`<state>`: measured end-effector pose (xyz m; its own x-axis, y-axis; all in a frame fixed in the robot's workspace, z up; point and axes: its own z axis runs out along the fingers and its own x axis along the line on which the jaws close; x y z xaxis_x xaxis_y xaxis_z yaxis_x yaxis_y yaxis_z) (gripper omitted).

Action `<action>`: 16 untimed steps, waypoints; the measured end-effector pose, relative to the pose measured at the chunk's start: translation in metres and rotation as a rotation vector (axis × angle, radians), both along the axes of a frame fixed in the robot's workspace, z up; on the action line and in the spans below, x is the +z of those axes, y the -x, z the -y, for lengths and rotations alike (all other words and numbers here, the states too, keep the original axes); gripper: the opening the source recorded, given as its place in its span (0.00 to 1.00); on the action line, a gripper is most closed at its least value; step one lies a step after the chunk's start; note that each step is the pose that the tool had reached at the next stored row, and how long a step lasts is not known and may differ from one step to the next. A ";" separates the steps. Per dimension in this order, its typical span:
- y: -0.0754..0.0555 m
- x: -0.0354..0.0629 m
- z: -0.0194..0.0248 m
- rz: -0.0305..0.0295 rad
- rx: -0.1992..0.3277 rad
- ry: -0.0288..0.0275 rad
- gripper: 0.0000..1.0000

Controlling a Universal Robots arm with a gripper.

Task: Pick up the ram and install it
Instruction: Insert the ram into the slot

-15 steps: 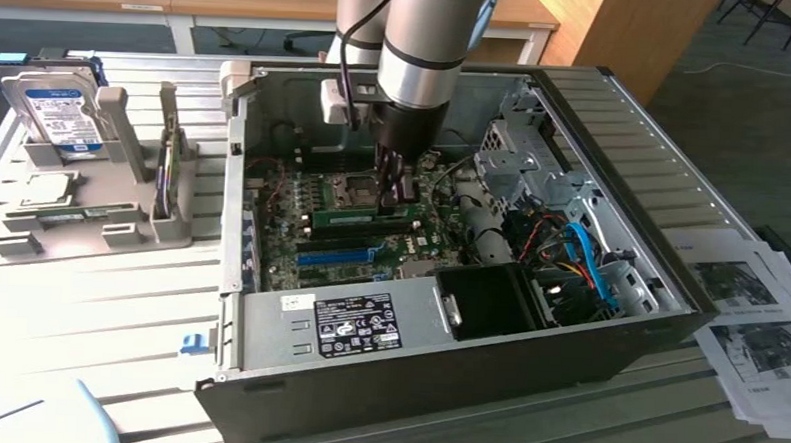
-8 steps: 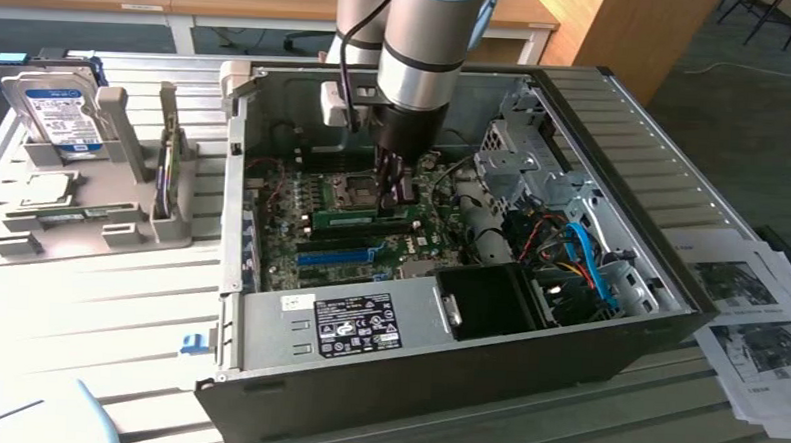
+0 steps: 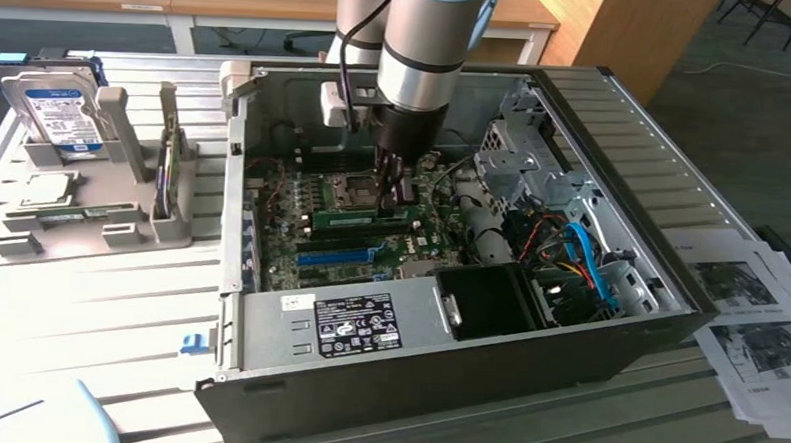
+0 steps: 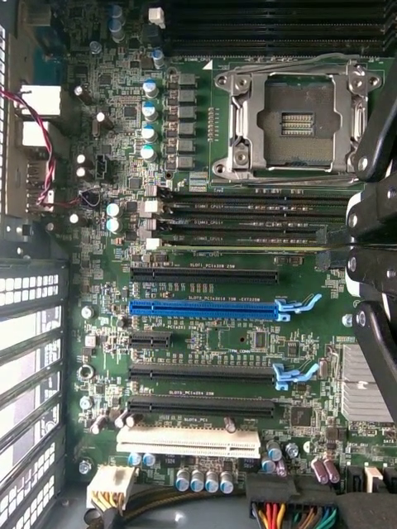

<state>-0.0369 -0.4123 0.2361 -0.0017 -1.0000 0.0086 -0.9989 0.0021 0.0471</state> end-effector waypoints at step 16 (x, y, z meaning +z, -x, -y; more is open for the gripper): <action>0.000 -0.0002 -0.0008 0.0000 -0.005 0.0000 0.11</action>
<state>-0.0370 -0.4115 0.2360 -0.0066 -0.9999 0.0085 -0.9989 0.0070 0.0471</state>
